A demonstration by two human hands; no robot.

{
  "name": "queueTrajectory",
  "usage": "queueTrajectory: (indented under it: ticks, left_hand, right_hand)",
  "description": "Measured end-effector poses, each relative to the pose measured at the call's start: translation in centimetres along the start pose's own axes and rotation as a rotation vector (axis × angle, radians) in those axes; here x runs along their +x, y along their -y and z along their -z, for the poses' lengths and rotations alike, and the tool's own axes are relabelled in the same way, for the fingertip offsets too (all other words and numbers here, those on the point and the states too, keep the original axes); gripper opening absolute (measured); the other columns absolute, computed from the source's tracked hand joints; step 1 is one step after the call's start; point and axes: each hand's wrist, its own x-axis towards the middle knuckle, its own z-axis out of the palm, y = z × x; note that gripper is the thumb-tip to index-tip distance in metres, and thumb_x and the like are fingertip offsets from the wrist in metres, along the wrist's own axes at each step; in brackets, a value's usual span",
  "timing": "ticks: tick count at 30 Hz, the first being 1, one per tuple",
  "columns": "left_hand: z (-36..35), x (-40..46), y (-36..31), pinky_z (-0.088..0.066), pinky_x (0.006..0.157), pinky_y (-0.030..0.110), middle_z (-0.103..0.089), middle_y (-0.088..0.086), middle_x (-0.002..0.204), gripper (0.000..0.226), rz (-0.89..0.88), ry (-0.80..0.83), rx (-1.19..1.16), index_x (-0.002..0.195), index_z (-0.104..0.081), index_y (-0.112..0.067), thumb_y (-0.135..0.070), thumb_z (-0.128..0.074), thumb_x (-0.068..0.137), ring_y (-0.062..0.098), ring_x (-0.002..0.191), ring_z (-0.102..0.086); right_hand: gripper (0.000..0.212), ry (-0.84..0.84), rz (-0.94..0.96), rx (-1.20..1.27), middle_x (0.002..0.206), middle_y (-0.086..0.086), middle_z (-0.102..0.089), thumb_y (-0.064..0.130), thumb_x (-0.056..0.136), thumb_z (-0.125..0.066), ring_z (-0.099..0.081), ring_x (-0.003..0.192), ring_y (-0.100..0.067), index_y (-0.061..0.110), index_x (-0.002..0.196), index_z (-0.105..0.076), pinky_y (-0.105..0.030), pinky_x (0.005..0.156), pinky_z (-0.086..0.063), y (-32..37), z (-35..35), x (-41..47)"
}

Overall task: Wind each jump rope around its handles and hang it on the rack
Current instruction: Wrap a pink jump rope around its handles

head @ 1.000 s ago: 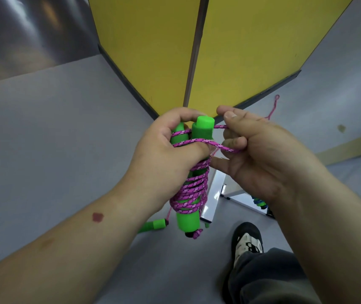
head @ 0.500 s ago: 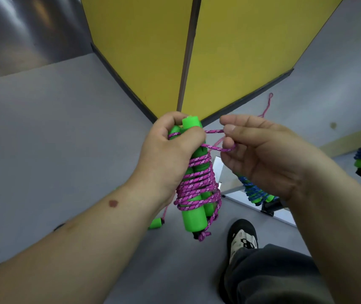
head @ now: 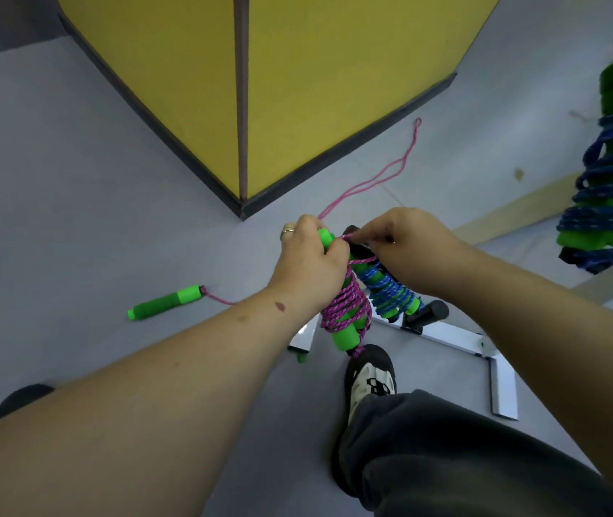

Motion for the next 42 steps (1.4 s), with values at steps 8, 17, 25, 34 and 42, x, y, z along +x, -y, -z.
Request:
queueTrajectory:
  ticks: [8,17,25,34,42]
  left_hand:
    - [-3.1,5.2,1.4,-0.056,0.09,0.052,-0.032,0.008,0.121,0.011,0.075,0.034,0.069,0.107,-0.051,-0.016,-0.025,-0.049,0.101,0.033,0.093,-0.057]
    - [-5.2,8.7,3.5,-0.046,0.072,0.032,-0.044,0.011,0.119,0.018,0.102,0.032,0.047,0.113,-0.056,-0.018,-0.011,-0.049,0.099,0.019,0.082,-0.053]
    - [-6.3,10.5,4.4,-0.057,0.081,0.044,-0.059,0.012,0.108,0.035,0.287,0.091,-0.125,0.128,-0.058,-0.022,-0.004,-0.045,0.1,0.029,0.093,-0.059]
    - [-7.9,9.7,5.8,-0.063,0.086,0.054,-0.071,0.018,0.118,0.025,0.402,0.048,-0.516,0.126,-0.065,-0.029,-0.016,-0.054,0.107,0.041,0.098,-0.075]
    - [-9.9,8.4,7.6,-0.052,0.102,0.039,-0.057,0.014,0.139,0.045,0.222,0.0,-0.137,0.151,-0.047,-0.047,-0.029,-0.036,0.111,0.018,0.092,-0.063]
  right_hand:
    - [0.046,0.013,-0.061,0.034,0.088,0.008,-0.069,-0.005,0.09,-0.046,-0.055,0.069,-0.002,0.023,0.108,-0.078,-0.006,0.049,-0.034,-3.4,-1.9,4.6]
    - [0.049,-0.002,-0.114,0.02,0.119,-0.005,-0.07,-0.004,0.091,-0.047,-0.061,0.096,-0.021,0.022,0.124,-0.072,-0.026,0.075,-0.043,-5.6,-4.6,8.5]
    - [0.039,0.068,-0.108,0.056,0.137,-0.01,-0.062,0.008,0.103,-0.042,-0.056,0.123,-0.027,0.014,0.132,-0.066,-0.032,0.099,-0.045,-6.8,-3.9,9.0]
    - [0.032,0.173,-0.03,-0.082,0.119,-0.013,-0.067,0.024,0.104,-0.047,-0.061,0.107,-0.031,0.015,0.124,-0.07,-0.043,0.095,-0.05,-7.7,-3.1,8.7]
    - [0.032,0.178,-0.027,-0.153,0.117,-0.011,-0.067,0.031,0.101,-0.057,-0.061,0.106,-0.028,0.016,0.127,-0.068,-0.033,0.082,-0.045,-8.2,-2.3,7.8]
